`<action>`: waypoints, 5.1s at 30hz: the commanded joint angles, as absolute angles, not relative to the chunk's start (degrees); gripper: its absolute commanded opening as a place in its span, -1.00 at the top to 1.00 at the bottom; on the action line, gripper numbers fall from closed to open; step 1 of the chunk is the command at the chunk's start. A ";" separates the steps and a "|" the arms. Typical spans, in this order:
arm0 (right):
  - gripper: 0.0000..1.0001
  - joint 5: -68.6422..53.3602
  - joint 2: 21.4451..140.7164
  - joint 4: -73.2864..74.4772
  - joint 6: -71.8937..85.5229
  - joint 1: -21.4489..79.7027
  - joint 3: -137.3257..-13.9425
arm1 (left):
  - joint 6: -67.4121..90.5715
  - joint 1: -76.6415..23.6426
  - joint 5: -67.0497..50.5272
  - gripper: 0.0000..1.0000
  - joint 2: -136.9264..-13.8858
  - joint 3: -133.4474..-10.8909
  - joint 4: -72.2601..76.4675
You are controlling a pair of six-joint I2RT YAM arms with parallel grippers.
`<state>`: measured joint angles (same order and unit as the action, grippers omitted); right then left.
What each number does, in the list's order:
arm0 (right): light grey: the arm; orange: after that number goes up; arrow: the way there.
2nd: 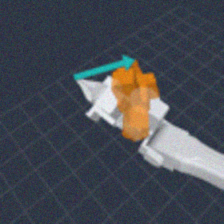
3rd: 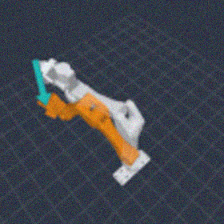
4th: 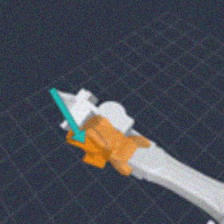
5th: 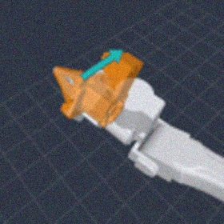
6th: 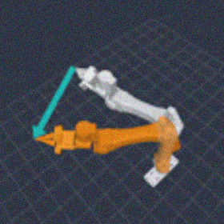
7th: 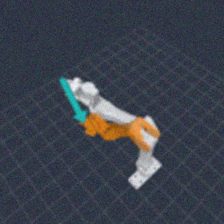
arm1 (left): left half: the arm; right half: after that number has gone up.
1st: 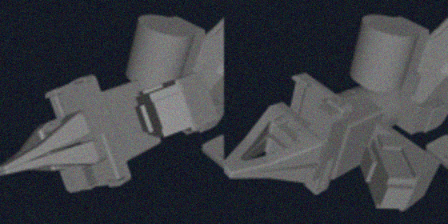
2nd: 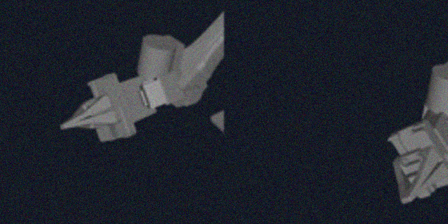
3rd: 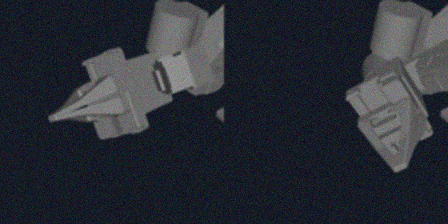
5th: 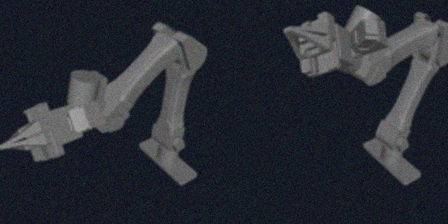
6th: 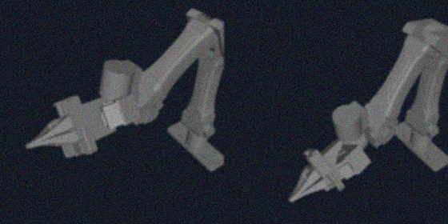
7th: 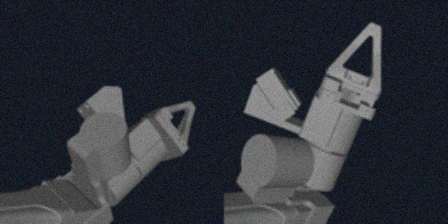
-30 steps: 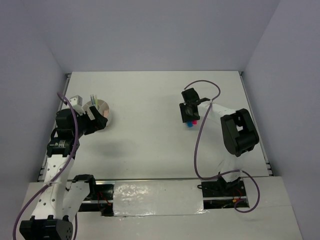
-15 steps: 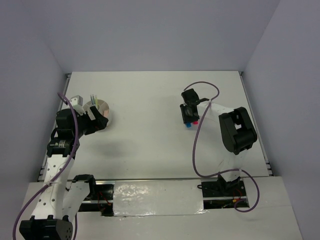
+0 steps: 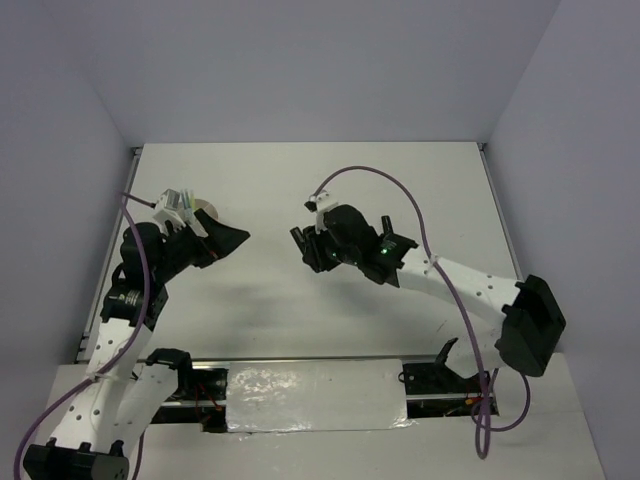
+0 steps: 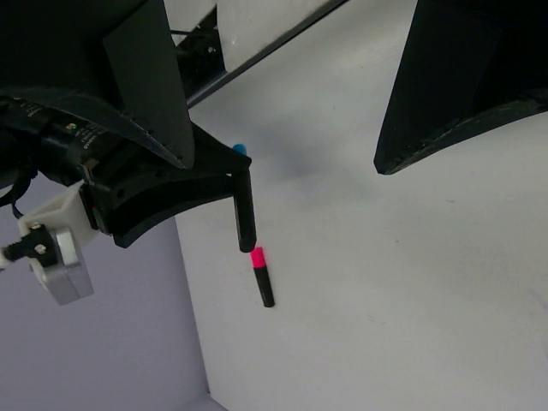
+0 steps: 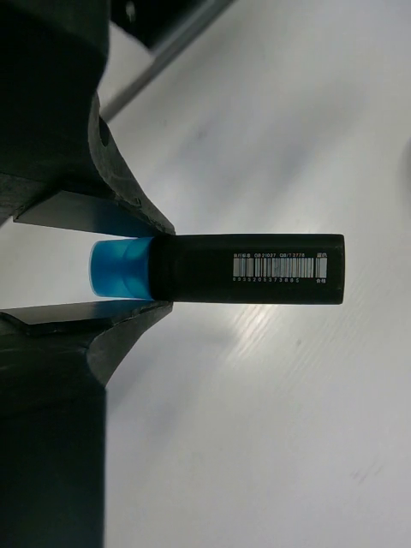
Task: Sort the stationery into containers
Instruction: Pick up the stationery from the center of the board, then place the stationery in the storage box, then pick up the stationery from the center of the board.
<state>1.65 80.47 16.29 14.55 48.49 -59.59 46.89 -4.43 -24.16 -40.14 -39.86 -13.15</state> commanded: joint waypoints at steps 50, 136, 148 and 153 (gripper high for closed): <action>-1.00 23.91 55.73 24.17 17.05 60.29 -54.67 | 47.45 -11.78 56.69 1.00 -63.90 -57.14 -25.06; 0.87 -7.99 97.58 19.17 8.44 15.46 -60.48 | 27.42 -7.82 -6.05 -0.99 -35.51 -46.14 -26.72; 0.90 -3.52 69.98 7.46 13.35 44.99 -49.92 | 54.39 -9.49 -31.03 -0.99 -42.01 -40.35 1.73; 0.94 -1.25 64.69 7.20 15.03 51.93 -51.41 | 55.63 -14.94 -31.10 -0.99 -44.64 -41.66 4.73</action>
